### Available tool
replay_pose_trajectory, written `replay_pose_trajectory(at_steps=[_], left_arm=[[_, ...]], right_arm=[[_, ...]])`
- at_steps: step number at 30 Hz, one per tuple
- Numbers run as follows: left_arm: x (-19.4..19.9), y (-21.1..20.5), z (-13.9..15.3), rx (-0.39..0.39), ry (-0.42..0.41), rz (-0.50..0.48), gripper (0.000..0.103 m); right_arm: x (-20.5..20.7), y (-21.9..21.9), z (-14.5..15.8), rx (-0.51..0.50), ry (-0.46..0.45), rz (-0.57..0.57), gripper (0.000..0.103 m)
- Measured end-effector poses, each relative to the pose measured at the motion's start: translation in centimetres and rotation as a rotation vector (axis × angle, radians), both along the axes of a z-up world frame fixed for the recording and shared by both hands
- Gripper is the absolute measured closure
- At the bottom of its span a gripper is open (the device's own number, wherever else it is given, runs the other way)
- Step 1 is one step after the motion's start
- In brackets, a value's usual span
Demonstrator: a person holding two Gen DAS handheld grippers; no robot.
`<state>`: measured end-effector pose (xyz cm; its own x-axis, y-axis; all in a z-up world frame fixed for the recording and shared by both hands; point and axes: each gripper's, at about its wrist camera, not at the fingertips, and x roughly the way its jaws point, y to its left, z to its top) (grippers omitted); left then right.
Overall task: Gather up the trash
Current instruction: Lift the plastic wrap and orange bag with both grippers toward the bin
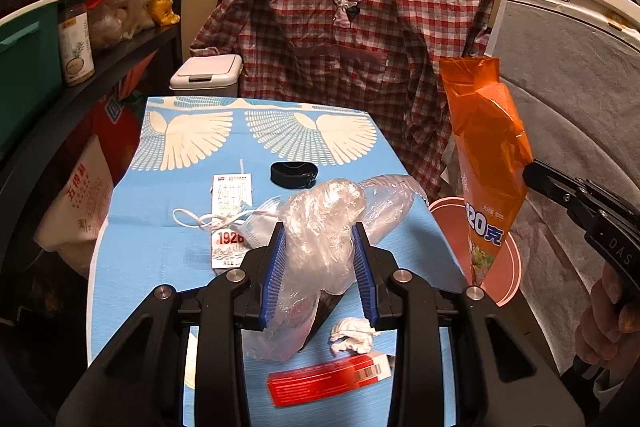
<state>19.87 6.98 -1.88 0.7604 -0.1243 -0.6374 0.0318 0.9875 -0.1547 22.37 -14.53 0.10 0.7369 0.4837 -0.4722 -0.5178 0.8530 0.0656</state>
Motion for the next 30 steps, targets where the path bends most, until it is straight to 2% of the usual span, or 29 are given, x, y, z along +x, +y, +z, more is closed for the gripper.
replay_pose_trajectory(at_steps=[30], left_arm=[[1.5,-6.2,1.4,-0.036,-0.062,-0.063,0.070]], right_arm=[[0.6,-6.9,0.6,0.022,-0.001,-0.133,0.101]])
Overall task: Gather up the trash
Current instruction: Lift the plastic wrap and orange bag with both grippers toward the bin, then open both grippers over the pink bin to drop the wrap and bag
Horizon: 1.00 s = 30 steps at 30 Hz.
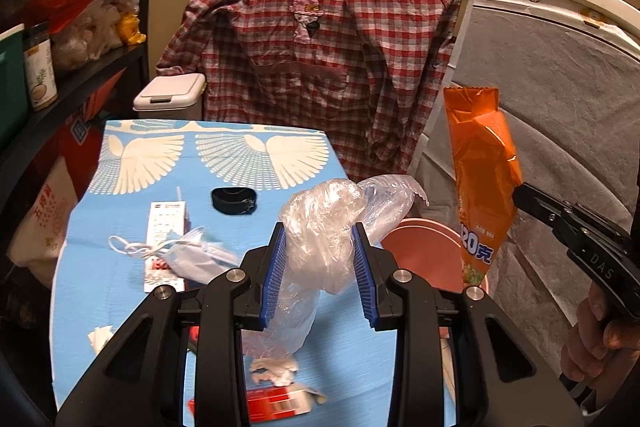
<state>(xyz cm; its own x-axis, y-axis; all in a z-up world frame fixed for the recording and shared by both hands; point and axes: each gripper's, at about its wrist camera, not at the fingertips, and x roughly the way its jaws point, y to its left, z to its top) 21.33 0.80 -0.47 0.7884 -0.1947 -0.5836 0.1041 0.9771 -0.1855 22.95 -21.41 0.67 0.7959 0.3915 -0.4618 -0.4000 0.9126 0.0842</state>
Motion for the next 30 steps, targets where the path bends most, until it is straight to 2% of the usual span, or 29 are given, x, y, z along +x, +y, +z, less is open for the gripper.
replay_pose_trajectory(at_steps=[18,30], left_arm=[[2.0,-6.1,-0.5,-0.011,0.020,-0.085,0.070],[4.2,-10.0,-1.3,-0.018,0.038,-0.116,0.070]], right_arm=[[1.7,-4.9,-0.6,0.030,0.034,-0.102,0.100],[2.9,-6.5,-1.1,0.032,0.049,-0.144,0.100]])
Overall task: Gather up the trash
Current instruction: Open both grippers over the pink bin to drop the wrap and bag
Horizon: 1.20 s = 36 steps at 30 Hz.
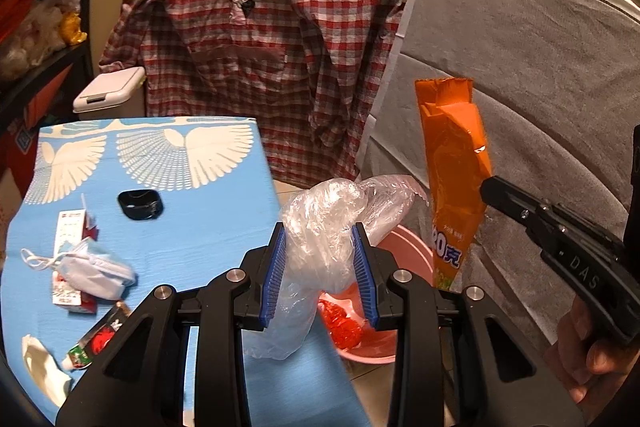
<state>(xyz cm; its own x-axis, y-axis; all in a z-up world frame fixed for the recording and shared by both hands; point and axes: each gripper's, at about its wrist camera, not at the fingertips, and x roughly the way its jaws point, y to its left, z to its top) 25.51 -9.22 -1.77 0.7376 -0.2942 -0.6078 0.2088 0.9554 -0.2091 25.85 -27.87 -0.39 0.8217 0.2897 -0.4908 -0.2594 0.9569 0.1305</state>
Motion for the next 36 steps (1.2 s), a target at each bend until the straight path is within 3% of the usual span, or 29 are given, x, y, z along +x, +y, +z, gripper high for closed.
replay_pose_trajectory(at_steps=[12,17,19,36], left_arm=[[2.1,-3.1,-1.0,0.001,0.029,-0.023,0.070],[2.8,-3.9,-1.8,0.027,0.046,-0.020,0.064],[3.1,-3.8,-1.9,0.024,0.050,-0.013,0.060],[2.9,-2.4,-1.0,-0.006,0.037,-0.007,0.060]], right_arm=[[1.5,-1.3,-0.9,0.005,0.048,-0.038,0.099],[2.3,-1.5,-1.7,0.000,0.075,-0.053,0.095],[2.5,-1.6,-1.8,0.001,0.081,-0.059,0.095],[2.9,-1.7,-2.4,0.002,0.098,-0.061,0.095]])
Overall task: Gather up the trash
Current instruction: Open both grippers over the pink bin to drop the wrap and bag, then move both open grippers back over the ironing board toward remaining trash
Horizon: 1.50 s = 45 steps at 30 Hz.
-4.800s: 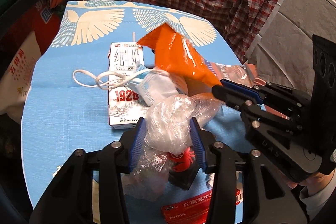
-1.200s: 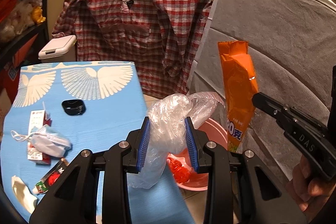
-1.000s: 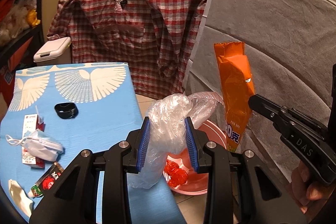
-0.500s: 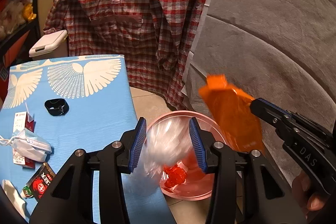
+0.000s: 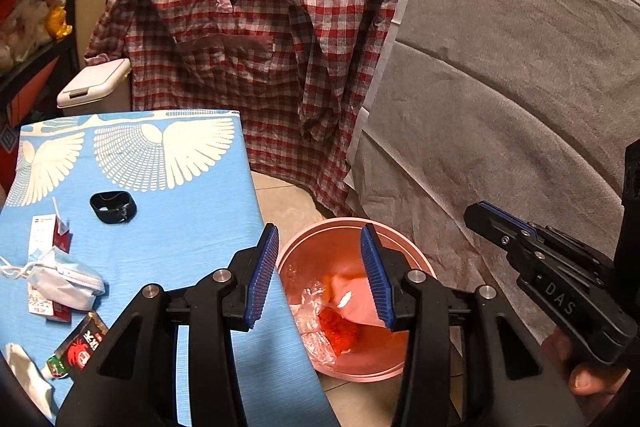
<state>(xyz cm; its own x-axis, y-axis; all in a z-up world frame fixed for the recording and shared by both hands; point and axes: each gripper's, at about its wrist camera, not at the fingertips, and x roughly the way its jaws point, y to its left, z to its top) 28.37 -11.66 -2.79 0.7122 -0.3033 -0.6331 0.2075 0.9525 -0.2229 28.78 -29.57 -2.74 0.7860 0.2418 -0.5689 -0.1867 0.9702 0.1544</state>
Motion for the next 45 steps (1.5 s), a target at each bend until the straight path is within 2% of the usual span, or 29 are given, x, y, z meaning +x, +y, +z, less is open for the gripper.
replay_pose_trajectory(at_steps=[2,5,7,20,27,36,45], left_arm=[[-0.2,0.3,0.2,0.003,-0.005,0.001,0.060],[-0.6,1.3,0.6,0.006,-0.016,0.010,0.060],[-0.9,2.0,1.0,0.006,-0.021,0.018,0.060],[-3.9,8.1,3.7,0.015,-0.079,0.081,0.061],[-6.6,13.2,4.8,0.029,-0.108,0.141,0.062],[-9.8,20.2,4.1,0.069,-0.103,0.244,0.062],[-12.0,25.1,1.8,0.089,-0.039,0.311,0.062]], right_arm=[[-0.2,0.2,0.1,-0.002,-0.006,0.004,0.094],[-0.5,0.5,0.4,-0.003,-0.021,0.008,0.086],[-0.9,0.7,0.7,-0.002,-0.032,0.013,0.084],[-3.6,5.5,2.8,0.012,-0.098,0.095,0.083],[-4.8,9.3,3.3,0.005,-0.124,0.162,0.083],[-5.8,14.2,3.3,0.007,-0.148,0.265,0.083],[-5.5,19.4,2.3,0.011,-0.138,0.366,0.084]])
